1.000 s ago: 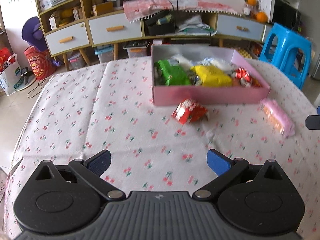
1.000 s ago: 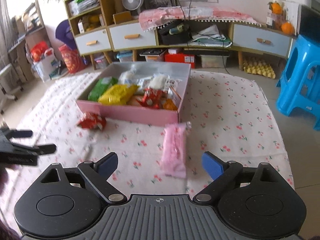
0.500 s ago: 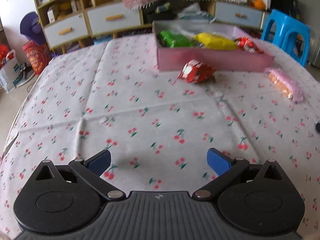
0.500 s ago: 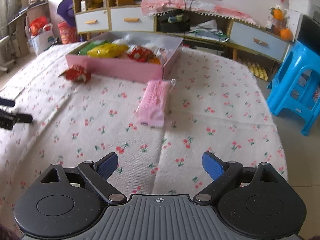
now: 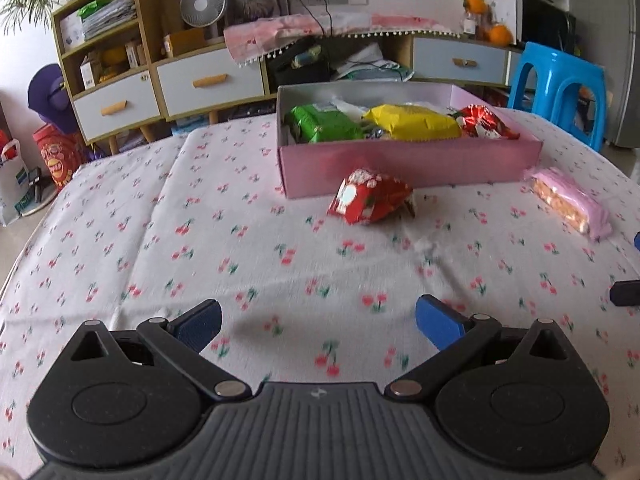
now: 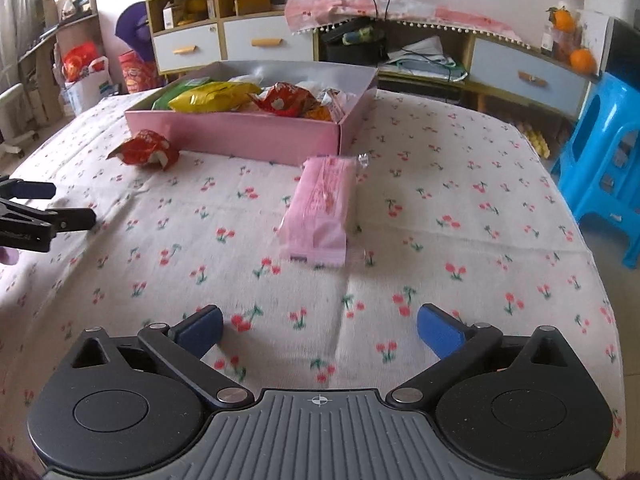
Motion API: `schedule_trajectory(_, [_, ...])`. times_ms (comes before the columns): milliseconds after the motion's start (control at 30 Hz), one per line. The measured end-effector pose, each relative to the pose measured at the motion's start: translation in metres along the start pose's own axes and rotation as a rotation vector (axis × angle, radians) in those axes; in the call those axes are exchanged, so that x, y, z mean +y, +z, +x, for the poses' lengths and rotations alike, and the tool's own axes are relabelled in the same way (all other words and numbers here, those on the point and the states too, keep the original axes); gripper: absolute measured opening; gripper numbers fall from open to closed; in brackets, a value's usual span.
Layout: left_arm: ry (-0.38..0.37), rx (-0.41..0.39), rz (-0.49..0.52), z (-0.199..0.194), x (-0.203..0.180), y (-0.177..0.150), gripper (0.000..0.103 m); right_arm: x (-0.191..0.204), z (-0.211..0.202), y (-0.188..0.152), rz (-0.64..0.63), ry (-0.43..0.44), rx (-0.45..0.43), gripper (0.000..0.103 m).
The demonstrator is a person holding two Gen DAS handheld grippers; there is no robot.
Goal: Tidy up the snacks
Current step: 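Withdraw both open tools toward the remaining red pack and pink pastry, then grasp red candy pack with left tool while right tool grasps pink pastry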
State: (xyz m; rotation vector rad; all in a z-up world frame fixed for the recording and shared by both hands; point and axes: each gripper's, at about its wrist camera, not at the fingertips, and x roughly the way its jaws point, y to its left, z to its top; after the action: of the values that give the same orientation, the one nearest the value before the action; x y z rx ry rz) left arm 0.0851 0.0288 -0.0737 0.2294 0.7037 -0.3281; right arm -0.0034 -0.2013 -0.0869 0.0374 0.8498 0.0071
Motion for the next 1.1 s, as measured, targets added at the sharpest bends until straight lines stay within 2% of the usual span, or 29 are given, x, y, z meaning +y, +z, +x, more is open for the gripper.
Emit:
schedule_trajectory(567, [0.028,0.025,-0.016,0.030,-0.020,0.028,0.103,0.005,0.031,0.034,0.011,-0.013,0.005,0.103])
schedule_trajectory(600, [0.026,0.030,-0.016,0.030,-0.022,0.030,0.102,0.005,0.033,0.038,0.007,-0.012,0.017,0.103])
schedule_trajectory(700, [-0.010,0.040,-0.032,0.031,-0.023,0.036,0.089,0.003,0.036,0.046,0.020,-0.008,0.029,0.103])
schedule_trajectory(967, [-0.006,0.023,-0.069,0.031,-0.022,0.036,0.080,0.003,0.039,0.050,0.042,-0.006,0.030,0.101])
schedule_trajectory(1100, [-0.010,0.008,-0.105,0.029,-0.019,0.040,0.070,0.004,0.039,0.053,0.052,-0.013,0.027,0.094])
